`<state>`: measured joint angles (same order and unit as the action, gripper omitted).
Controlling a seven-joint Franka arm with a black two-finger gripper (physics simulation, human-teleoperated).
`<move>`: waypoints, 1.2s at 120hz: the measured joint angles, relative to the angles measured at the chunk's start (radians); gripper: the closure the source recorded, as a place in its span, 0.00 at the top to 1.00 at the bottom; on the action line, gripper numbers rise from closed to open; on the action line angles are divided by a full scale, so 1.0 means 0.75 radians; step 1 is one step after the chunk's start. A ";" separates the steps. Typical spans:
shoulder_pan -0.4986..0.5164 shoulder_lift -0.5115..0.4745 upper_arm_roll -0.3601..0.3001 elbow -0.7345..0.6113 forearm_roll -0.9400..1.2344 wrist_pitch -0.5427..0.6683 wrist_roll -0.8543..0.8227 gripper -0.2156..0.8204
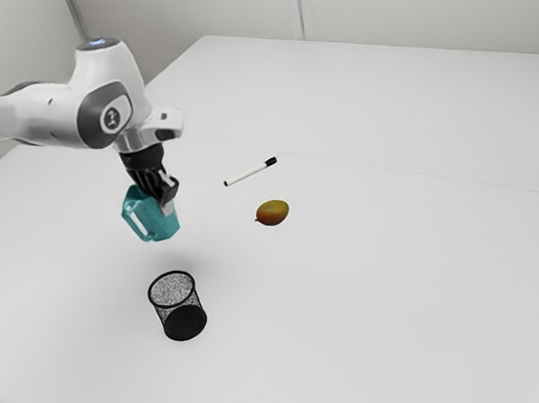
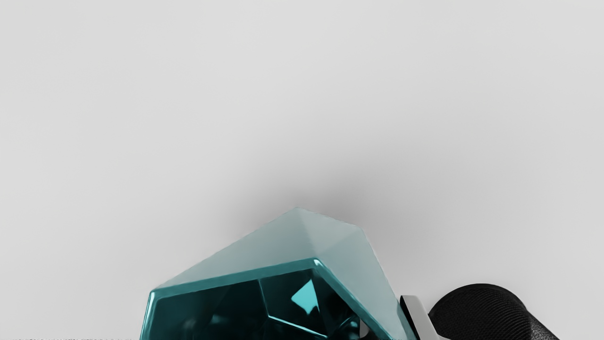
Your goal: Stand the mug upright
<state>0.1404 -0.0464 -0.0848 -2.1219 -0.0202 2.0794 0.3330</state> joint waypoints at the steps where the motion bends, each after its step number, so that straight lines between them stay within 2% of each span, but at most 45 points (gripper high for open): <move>1: -0.003 -0.001 0.000 -0.004 0.004 0.004 -0.006 0.04; 25: -0.049 0.000 -0.002 -0.079 0.113 0.126 -0.155 0.04; 57: -0.042 0.005 -0.003 -0.155 0.212 0.258 -0.322 0.04; 144: -0.087 0.080 -0.004 -0.189 0.220 0.309 -0.565 0.04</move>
<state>0.0749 0.0137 -0.0877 -2.2634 0.1451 2.3114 -0.0904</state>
